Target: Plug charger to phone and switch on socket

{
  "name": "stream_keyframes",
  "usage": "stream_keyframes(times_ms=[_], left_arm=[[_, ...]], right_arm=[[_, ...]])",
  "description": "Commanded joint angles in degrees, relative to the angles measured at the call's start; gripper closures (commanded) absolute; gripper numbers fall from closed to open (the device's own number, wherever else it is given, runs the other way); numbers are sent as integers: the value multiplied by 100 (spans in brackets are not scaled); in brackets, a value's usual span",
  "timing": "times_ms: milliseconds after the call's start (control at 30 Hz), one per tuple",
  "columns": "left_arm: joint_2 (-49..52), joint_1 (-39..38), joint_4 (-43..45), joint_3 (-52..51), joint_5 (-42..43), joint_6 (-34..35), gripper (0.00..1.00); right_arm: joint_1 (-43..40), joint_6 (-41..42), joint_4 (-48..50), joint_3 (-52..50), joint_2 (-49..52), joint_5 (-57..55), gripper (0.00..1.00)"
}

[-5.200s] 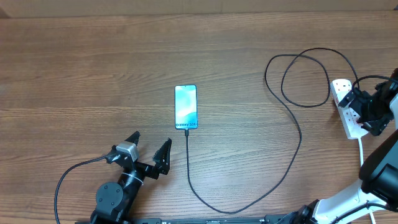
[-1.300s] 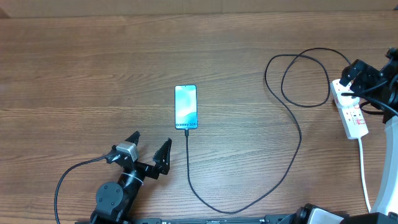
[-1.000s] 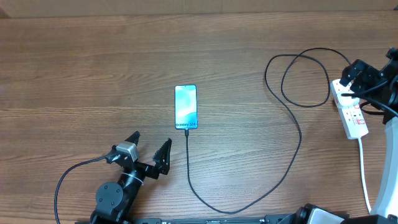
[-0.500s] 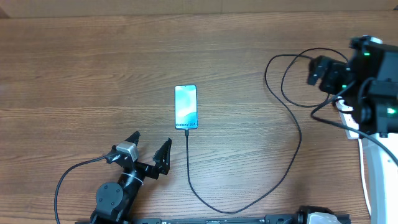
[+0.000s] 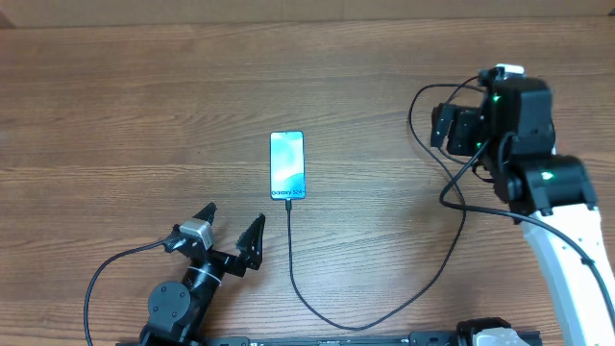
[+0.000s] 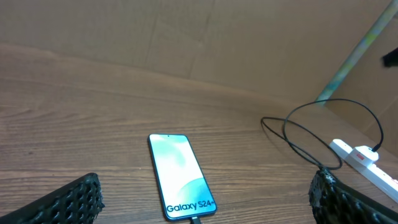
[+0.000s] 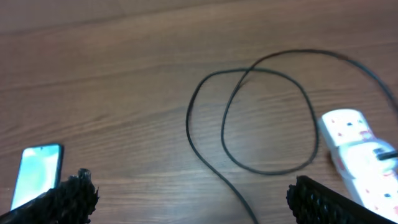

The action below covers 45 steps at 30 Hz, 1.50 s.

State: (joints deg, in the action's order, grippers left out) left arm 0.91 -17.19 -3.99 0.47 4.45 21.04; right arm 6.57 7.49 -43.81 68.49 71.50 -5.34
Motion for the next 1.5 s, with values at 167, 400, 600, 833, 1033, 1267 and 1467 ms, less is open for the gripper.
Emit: stream_keyframes(times_ms=[167,400,600,833,1033,1267,1467], left_arm=[[-70,35,-22,-20,-39,22,0],[-70,35,-22,-20,-39,22,0],[-70,35,-22,-20,-39,22,1],[-70,35,-24,-20,-39,22,0],[-70,35,-22,-20,-39,22,0],[-70,35,-24,-20,-39,22,1],[-70,35,-24,-20,-39,22,1]], right_arm=[[24,-9,1814,-1790,-79,1158,0],[24,-55,2927,-3027,-81,1268,0],[24,-50,3571,-4028,-313,1189,0],[24,-50,4131,-5178,-870,1054,0],[24,-48,4505,-5993,-1497,1038,0],[24,17,4717,-6653,-2544,1060,0],[24,11,4103,-6804,-3526,1051,0]])
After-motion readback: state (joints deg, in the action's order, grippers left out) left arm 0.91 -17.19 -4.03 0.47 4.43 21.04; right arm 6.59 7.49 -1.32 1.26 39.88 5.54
